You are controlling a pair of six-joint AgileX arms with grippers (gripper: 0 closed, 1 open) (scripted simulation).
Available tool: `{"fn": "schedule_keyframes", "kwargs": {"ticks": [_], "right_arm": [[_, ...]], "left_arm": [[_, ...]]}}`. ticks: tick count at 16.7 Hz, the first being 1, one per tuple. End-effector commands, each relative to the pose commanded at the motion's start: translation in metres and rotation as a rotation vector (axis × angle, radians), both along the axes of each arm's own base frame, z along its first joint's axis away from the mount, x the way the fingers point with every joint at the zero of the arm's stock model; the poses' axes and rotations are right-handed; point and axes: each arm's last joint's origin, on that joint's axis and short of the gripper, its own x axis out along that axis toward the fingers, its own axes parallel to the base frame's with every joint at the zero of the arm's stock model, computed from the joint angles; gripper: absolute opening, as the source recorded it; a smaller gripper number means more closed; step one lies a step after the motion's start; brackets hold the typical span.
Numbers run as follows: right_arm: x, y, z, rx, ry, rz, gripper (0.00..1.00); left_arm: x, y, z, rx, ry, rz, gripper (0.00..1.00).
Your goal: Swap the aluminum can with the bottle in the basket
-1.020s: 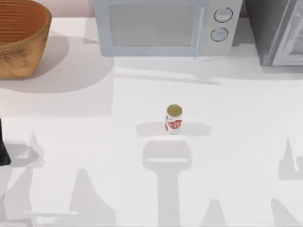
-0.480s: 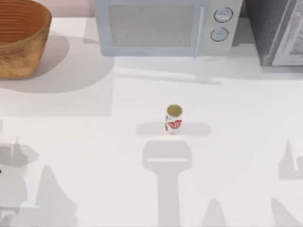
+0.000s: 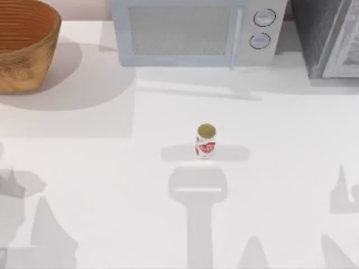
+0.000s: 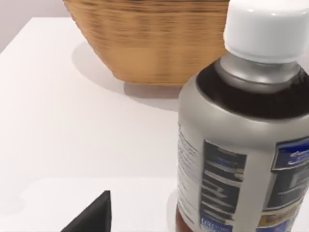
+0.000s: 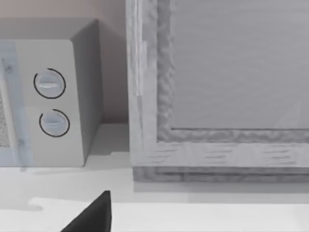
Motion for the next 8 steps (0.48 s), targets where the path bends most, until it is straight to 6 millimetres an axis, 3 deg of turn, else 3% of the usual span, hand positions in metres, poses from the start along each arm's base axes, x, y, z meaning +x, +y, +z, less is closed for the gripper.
{"fn": "schedule_keyframes", "kwargs": {"ticks": [3, 8], "right_arm": [[0.0, 0.0, 0.0, 0.0, 0.0, 0.0, 1.0], [0.0, 0.0, 0.0, 0.0, 0.0, 0.0, 1.0]], "left_arm": [[0.005, 0.001, 0.0, 0.001, -0.002, 0.0, 1.0], [0.044, 0.001, -0.008, 0.0, 0.0, 0.0, 1.0]]}}
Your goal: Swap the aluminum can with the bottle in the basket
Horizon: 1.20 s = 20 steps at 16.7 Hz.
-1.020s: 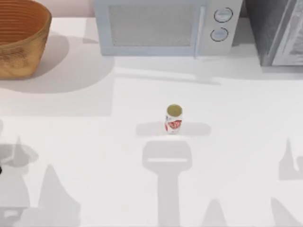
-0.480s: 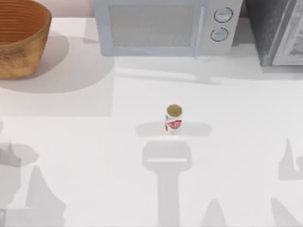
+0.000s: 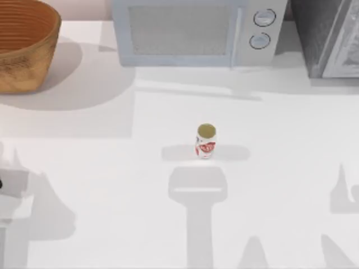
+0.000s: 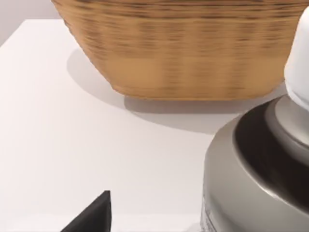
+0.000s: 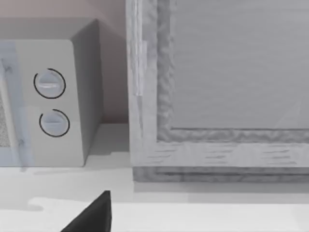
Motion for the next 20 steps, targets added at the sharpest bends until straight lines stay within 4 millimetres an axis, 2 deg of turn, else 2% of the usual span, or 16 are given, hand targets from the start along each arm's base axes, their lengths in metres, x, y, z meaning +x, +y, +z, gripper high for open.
{"fn": "schedule_keyframes", "kwargs": {"ticks": [2, 6, 19, 20], "right_arm": [[0.0, 0.0, 0.0, 0.0, 0.0, 0.0, 1.0], [0.0, 0.0, 0.0, 0.0, 0.0, 0.0, 1.0], [0.0, 0.0, 0.0, 0.0, 0.0, 0.0, 1.0], [0.0, 0.0, 0.0, 0.0, 0.0, 0.0, 1.0]], "left_arm": [[0.0127, -0.0018, -0.0034, 0.0, 0.0, 0.0, 1.0], [0.0152, -0.0023, -0.0041, 0.0, 0.0, 0.0, 1.0], [0.0152, -0.0023, -0.0041, 0.0, 0.0, 0.0, 0.02], [0.0152, -0.0023, -0.0041, 0.0, 0.0, 0.0, 0.0]]}}
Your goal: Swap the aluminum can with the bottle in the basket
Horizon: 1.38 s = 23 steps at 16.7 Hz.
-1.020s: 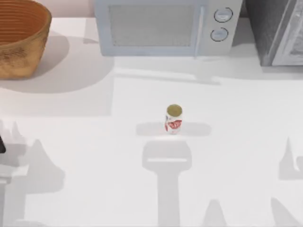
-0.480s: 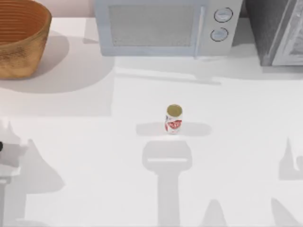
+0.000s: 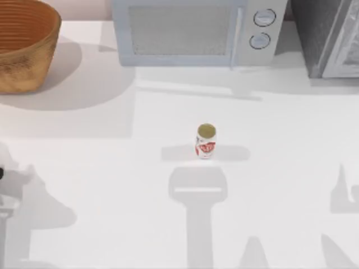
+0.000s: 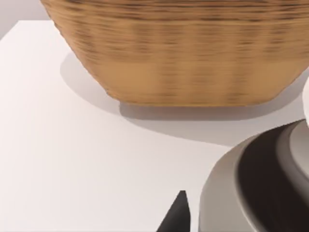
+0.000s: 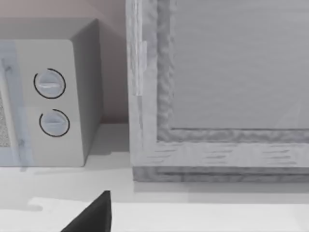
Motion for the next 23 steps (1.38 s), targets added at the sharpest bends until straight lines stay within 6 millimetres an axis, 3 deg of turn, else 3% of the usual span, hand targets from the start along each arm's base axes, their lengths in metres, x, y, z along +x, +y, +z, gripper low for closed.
{"fn": "schedule_keyframes", "kwargs": {"ticks": [9, 13, 16, 19, 21, 23], "right_arm": [[0.0, 0.0, 0.0, 0.0, 0.0, 0.0, 1.0], [0.0, 0.0, 0.0, 0.0, 0.0, 0.0, 1.0], [0.0, 0.0, 0.0, 0.0, 0.0, 0.0, 1.0], [0.0, 0.0, 0.0, 0.0, 0.0, 0.0, 1.0], [0.0, 0.0, 0.0, 0.0, 0.0, 0.0, 1.0], [0.0, 0.0, 0.0, 0.0, 0.0, 0.0, 1.0]], "left_arm": [[0.0, 0.0, 0.0, 0.001, 0.0, 0.001, 0.0], [0.022, 0.018, 0.016, 0.032, -0.046, 0.065, 0.0], [0.053, 0.044, 0.046, 0.064, -0.09, 0.145, 0.0], [0.091, 0.068, 0.099, 0.086, -0.12, 0.207, 0.0], [0.114, 0.074, 0.142, 0.084, -0.12, 0.216, 0.0], [0.136, 0.068, 0.179, 0.068, -0.097, 0.191, 0.0]]}}
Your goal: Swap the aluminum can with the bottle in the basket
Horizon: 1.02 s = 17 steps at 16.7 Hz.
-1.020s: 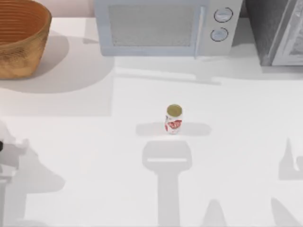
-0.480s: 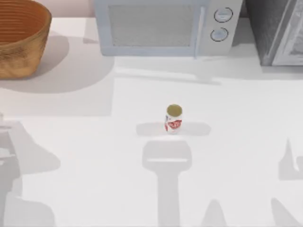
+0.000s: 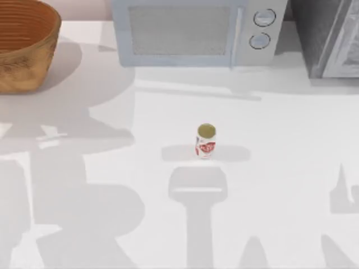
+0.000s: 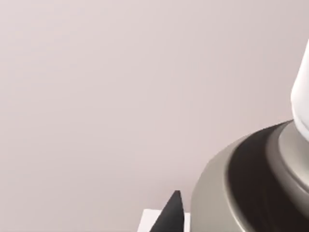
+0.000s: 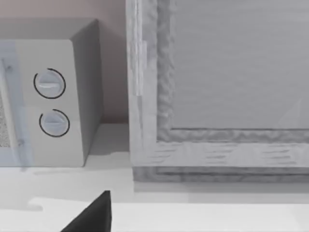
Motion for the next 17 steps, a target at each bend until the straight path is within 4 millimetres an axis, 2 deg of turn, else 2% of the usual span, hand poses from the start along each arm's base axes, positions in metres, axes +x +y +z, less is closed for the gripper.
{"fn": "schedule_keyframes", "kwargs": {"ticks": [3, 7, 14, 16, 17], "right_arm": [[0.0, 0.0, 0.0, 0.0, 0.0, 0.0, 1.0], [0.0, 0.0, 0.0, 0.0, 0.0, 0.0, 1.0], [0.0, 0.0, 0.0, 0.0, 0.0, 0.0, 1.0], [0.0, 0.0, 0.0, 0.0, 0.0, 0.0, 1.0], [0.0, 0.0, 0.0, 0.0, 0.0, 0.0, 1.0]], "left_arm": [[0.028, -0.03, 0.041, -0.032, 0.045, -0.088, 0.0], [0.048, -0.067, 0.067, -0.059, 0.09, -0.184, 0.0], [0.049, -0.07, 0.072, -0.058, 0.088, -0.191, 0.0], [0.059, -0.07, 0.065, -0.056, 0.079, -0.19, 0.0], [0.067, -0.07, 0.056, -0.059, 0.089, -0.192, 0.0]]}}
